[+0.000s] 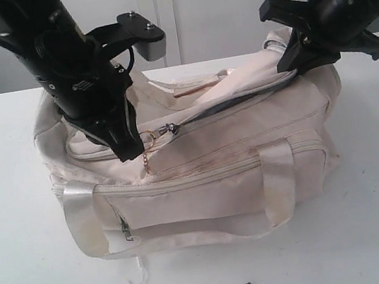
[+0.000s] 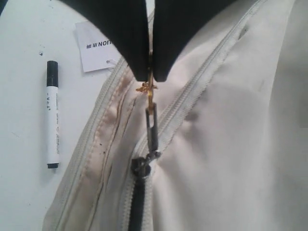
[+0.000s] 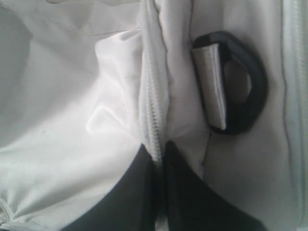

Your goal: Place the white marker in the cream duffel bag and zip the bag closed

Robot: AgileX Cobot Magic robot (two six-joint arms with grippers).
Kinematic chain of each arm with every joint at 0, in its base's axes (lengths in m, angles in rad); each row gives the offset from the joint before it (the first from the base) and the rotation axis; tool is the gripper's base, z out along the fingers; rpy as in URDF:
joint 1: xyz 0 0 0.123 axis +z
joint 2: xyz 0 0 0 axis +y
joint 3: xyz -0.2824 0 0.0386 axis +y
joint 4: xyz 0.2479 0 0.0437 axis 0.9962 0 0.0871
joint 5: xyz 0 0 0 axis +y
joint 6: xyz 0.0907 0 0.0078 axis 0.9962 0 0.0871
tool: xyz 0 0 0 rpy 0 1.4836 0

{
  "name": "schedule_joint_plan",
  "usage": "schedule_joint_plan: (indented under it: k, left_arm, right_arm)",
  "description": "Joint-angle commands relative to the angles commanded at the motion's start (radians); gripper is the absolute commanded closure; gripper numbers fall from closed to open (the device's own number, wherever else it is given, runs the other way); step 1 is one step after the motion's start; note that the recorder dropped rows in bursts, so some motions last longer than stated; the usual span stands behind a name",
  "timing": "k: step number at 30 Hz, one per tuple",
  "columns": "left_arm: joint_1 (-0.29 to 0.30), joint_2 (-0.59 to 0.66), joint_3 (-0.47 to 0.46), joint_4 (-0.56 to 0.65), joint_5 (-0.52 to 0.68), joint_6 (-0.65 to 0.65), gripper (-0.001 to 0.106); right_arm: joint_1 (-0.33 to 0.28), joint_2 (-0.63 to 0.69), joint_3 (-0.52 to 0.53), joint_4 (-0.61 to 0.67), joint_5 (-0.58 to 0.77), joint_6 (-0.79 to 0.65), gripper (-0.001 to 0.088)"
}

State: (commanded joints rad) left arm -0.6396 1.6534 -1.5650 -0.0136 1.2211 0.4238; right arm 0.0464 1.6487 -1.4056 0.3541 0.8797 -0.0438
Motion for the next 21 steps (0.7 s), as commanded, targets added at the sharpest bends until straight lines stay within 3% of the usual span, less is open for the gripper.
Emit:
schedule_joint_plan:
  k: [8,21]
  left_arm:
    - [0.0,0.0,0.0,0.109,0.0,-0.006,0.105]
    - [0.0,0.0,0.026,0.149,0.0,-0.006,0.105]
  right_arm:
    - [0.0,0.0,0.0,0.0,0.0,0.003,0.0868]
    - [-0.017,0.0,0.0,0.002,0.002,0.002,0.0868]
